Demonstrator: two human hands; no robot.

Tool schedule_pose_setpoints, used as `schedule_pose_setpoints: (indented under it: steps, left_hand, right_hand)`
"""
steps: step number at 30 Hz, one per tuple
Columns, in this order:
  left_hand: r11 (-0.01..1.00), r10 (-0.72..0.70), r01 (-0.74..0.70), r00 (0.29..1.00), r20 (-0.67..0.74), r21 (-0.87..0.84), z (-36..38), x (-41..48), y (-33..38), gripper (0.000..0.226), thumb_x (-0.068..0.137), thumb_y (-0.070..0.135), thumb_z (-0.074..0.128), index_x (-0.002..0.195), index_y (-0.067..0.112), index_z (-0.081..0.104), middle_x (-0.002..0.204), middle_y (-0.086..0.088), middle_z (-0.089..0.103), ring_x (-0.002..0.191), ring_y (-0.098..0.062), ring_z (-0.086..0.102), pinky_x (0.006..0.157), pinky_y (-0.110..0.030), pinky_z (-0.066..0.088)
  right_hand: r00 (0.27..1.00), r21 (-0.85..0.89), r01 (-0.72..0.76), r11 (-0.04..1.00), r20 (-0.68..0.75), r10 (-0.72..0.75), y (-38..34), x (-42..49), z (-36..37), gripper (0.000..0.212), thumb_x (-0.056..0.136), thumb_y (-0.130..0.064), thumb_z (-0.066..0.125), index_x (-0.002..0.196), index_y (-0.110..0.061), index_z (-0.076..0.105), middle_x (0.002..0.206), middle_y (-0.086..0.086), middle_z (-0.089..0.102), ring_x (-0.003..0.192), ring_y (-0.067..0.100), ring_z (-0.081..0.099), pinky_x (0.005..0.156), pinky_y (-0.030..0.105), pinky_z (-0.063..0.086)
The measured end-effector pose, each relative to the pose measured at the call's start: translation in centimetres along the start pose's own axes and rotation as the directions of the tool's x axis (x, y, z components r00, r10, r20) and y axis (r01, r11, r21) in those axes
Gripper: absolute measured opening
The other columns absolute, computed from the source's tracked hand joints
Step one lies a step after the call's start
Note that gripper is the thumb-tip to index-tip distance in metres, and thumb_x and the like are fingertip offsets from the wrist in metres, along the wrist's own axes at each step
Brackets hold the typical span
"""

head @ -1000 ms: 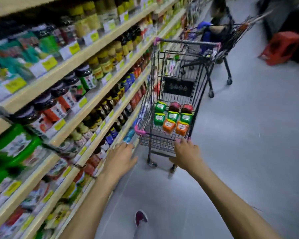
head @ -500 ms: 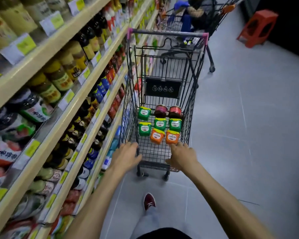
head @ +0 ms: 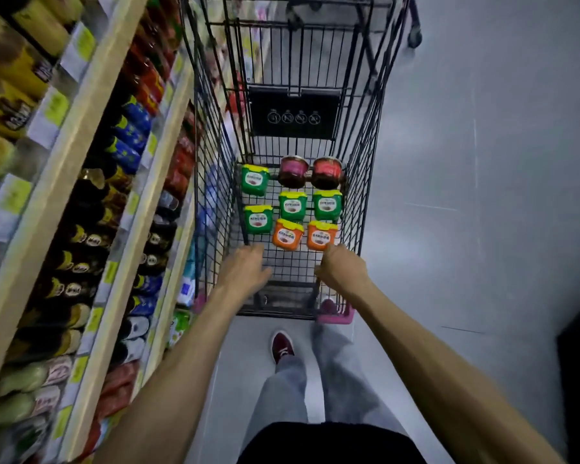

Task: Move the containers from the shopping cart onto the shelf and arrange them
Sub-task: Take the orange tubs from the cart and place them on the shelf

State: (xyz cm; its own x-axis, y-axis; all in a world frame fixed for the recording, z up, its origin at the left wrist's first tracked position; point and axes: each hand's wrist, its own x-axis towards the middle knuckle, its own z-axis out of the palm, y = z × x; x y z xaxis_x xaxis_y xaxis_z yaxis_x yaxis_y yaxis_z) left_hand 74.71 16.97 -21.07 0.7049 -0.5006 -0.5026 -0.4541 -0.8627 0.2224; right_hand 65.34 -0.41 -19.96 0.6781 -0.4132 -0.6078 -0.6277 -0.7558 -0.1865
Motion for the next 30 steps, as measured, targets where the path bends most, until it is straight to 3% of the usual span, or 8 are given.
schedule_pose_setpoints:
  steps: [3,6,10,14,20,23,30]
  left_hand:
    - [0.994,-0.078,0.08,0.997,0.022,-0.077,2.1,3.6,1.1,0.041,0.091,0.034,0.062,0.122,0.012,0.047,0.111,-0.011,0.066,0.1,-0.033,0.064,0.079,-0.045,0.054]
    - [0.977,-0.177,0.179,0.984,0.027,-0.113,4.7,7.4,1.7,0.051,0.092,0.033,0.062,0.131,0.008,0.041,0.118,-0.015,0.062,0.106,-0.037,0.061,0.075,-0.042,0.05]
    - [0.943,-0.259,0.266,0.964,0.059,-0.2,8.8,12.1,1.7,0.06,0.09,0.028,0.065,0.138,0.007,0.036,0.12,-0.02,0.059,0.107,-0.04,0.059,0.084,-0.05,0.054]
    - [0.899,-0.359,0.37,0.929,0.088,-0.235,13.3,16.5,1.1,0.077,0.087,0.036,0.071,0.144,0.004,0.031,0.137,-0.022,0.049,0.124,-0.041,0.05,0.097,-0.053,0.047]
    - [0.909,-0.351,0.34,0.937,0.001,-0.243,17.4,21.3,1.1,0.093,0.077,0.056,0.075,0.142,0.002,0.037,0.135,-0.019,0.05,0.127,-0.037,0.047,0.098,-0.048,0.045]
    - [0.9,-0.376,0.356,0.926,-0.035,-0.251,18.5,22.8,1.4,0.096,0.072,0.057,0.079,0.14,0.001,0.038,0.135,-0.018,0.051,0.128,-0.034,0.047,0.098,-0.046,0.044]
    - [0.884,-0.384,0.351,0.922,-0.052,-0.31,18.7,23.8,1.2,0.101,0.064,0.051,0.086,0.139,0.003,0.039,0.133,-0.016,0.049,0.127,-0.032,0.047,0.098,-0.041,0.046]
  right_hand:
    - [0.998,0.1,-0.063,0.993,0.007,0.063,1.0,4.1,0.6,0.037,0.091,-0.027,0.064,0.12,-0.007,0.054,0.111,0.013,0.065,0.1,0.033,0.065,0.077,0.037,0.051]
    - [0.993,0.159,-0.115,0.981,0.023,0.113,1.9,8.9,2.2,0.04,0.089,-0.026,0.064,0.123,-0.007,0.054,0.117,0.014,0.063,0.102,0.033,0.066,0.081,0.04,0.055]
    - [0.981,0.157,-0.192,0.969,0.06,0.185,2.2,14.2,4.8,0.066,0.092,-0.035,0.065,0.139,0.006,0.04,0.132,0.021,0.052,0.118,0.035,0.057,0.09,0.041,0.052]
    - [0.951,0.256,-0.309,0.916,0.094,0.294,2.6,19.0,8.3,0.082,0.089,-0.045,0.068,0.141,0.007,0.033,0.138,0.022,0.045,0.128,0.035,0.047,0.102,0.04,0.043]
    - [0.905,0.374,-0.421,0.827,0.119,0.407,3.5,23.1,12.5,0.093,0.081,-0.05,0.076,0.143,0.007,0.035,0.14,0.022,0.045,0.129,0.035,0.046,0.107,0.043,0.044]
    - [0.878,0.436,-0.465,0.77,0.12,0.463,3.0,24.1,13.6,0.097,0.078,-0.046,0.079,0.143,0.006,0.031,0.141,0.022,0.042,0.13,0.035,0.046,0.107,0.044,0.043]
    - [0.857,0.451,-0.477,0.754,0.048,0.513,2.3,25.8,14.5,0.101,0.071,-0.052,0.082,0.14,0.002,0.03,0.141,0.016,0.04,0.133,0.03,0.042,0.105,0.036,0.04]
